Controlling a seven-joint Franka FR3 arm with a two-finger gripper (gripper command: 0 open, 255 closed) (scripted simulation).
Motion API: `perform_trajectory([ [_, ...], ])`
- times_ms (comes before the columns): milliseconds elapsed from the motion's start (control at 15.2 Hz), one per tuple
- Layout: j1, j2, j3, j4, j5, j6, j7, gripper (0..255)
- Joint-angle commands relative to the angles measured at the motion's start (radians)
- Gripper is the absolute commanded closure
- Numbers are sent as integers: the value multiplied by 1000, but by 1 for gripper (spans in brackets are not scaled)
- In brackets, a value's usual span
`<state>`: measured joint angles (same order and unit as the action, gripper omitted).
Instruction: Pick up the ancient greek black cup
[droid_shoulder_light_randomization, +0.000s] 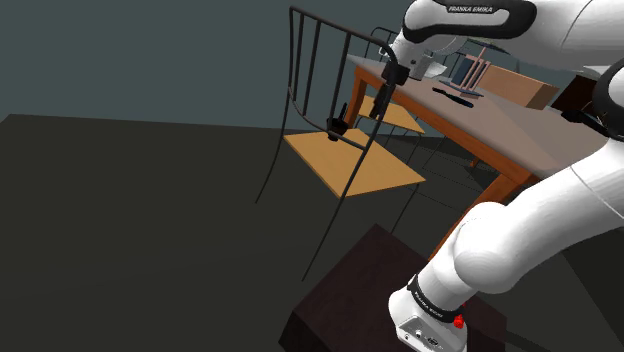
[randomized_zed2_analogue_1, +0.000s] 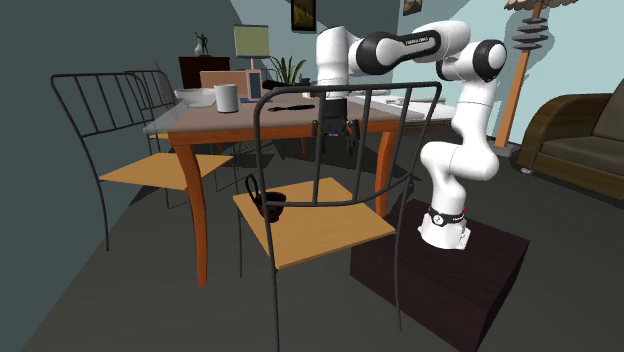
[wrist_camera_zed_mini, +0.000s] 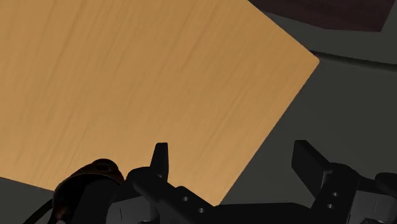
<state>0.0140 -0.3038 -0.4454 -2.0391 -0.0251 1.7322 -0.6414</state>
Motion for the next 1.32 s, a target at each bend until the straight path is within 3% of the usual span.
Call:
perform_trajectory([
  [0,2,73,-41,46,31,23,-73,0],
  [330,-10,292,-121,215,157,36,-253,0],
  [594,-62,486,-148,388,284,8,-389,0],
  [924,-184,738,-126,667,432,-74,-509,0],
  [1254,-336,991,-70,1031,539,-195,-546,0],
])
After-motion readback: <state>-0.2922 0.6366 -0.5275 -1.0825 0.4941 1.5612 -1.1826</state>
